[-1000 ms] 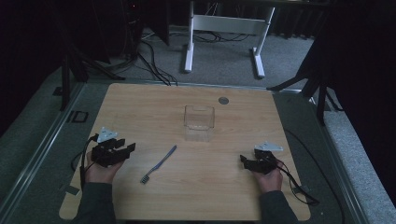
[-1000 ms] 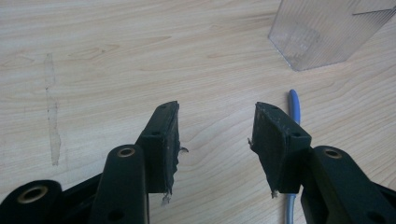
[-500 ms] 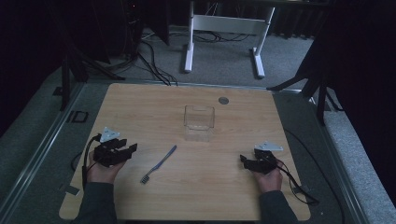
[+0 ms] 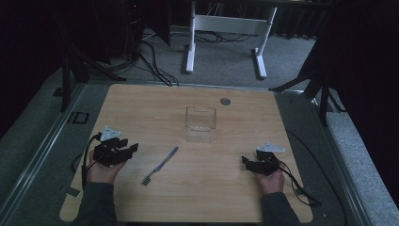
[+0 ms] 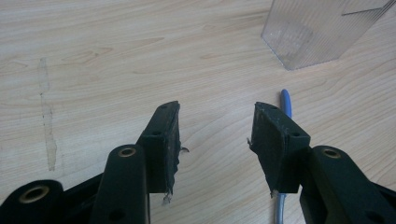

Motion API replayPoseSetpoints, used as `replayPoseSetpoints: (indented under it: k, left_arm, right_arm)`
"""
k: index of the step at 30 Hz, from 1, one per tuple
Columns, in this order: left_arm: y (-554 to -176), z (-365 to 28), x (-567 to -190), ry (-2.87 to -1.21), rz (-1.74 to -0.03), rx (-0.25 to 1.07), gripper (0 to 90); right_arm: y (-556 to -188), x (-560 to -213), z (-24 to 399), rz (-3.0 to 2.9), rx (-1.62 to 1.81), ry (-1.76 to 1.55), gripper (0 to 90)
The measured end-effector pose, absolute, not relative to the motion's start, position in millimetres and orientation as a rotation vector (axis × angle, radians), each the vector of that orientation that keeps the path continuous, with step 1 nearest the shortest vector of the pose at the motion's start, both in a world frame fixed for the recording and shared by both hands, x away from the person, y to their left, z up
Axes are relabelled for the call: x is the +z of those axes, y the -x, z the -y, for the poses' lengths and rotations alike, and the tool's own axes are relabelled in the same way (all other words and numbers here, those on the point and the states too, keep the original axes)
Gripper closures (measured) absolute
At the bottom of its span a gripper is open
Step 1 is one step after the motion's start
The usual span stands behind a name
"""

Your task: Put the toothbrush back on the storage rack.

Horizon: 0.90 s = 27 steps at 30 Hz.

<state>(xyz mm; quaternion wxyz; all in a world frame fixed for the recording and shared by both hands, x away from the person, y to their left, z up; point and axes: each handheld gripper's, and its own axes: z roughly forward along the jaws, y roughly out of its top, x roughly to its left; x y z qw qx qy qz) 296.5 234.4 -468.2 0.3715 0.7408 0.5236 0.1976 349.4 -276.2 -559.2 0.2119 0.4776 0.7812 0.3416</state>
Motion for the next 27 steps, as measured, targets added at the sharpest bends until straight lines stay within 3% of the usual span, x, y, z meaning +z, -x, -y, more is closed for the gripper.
replayPoseSetpoints:
  k: [27]
  left_arm:
    - [-302.1,-217.0,-453.6,-2.036,-1.287,0.426,54.4]
  right_arm:
    - [-349.4,-559.2,276.1,-2.169,0.949,-1.329,27.5]
